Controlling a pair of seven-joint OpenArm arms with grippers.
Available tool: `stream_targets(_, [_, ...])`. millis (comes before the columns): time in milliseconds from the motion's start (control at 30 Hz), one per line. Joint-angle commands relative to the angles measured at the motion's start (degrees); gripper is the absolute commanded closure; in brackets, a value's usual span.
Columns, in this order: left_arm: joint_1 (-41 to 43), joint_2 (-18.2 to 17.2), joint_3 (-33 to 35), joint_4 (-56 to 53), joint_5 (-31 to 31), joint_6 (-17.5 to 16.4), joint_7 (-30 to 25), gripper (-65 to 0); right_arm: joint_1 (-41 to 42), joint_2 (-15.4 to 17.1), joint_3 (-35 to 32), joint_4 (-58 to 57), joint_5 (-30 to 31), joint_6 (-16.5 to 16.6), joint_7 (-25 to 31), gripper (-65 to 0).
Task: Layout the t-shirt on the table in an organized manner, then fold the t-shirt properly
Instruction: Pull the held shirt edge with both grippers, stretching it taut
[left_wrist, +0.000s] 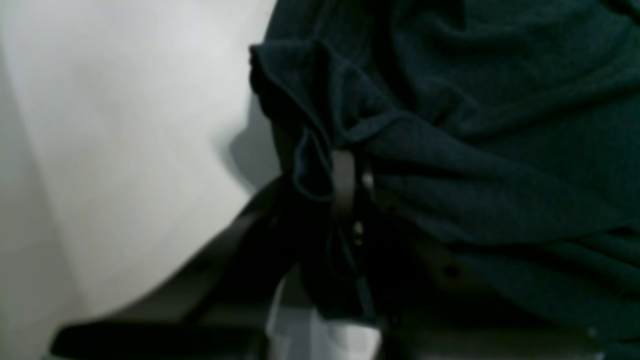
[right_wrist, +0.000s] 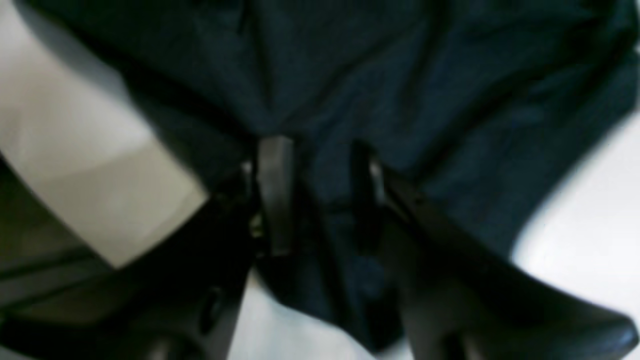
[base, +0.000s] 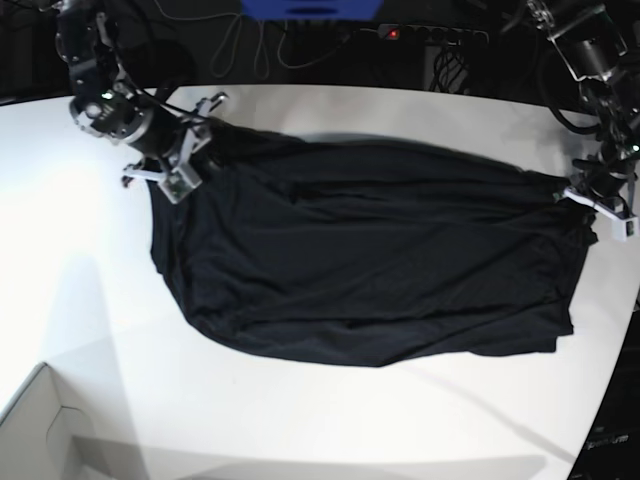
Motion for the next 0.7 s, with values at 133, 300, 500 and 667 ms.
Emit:
stream_targets(133, [-0.9, -1.1, -0.3, 0.7, -0.4, 0.0, -0.9, 0.0, -4.3, -2.6, 8.6, 6.0, 0.4, 0.3, 1.0, -30.3])
stream_targets(300, [-0.9, -1.2, -0.3, 0.7, -0.4, 0.0, -0.9, 0.0, -9.5, -1.6, 9.5, 7.6, 0.4, 0.3, 1.0, -31.9])
stream_targets(500, [-0.9, -1.3, -0.3, 0.7, -0.4, 0.0, -0.9, 0.0, -11.6, -1.4, 5.8, 7.1, 0.4, 0.3, 1.1, -32.3])
stream_targets(667, [-0.7, -1.3, -0.3, 0.7, -0.4, 0.0, -0.9, 0.0, -10.0, -1.8, 5.1, 3.4, 0.4, 0.3, 2.4, -32.3])
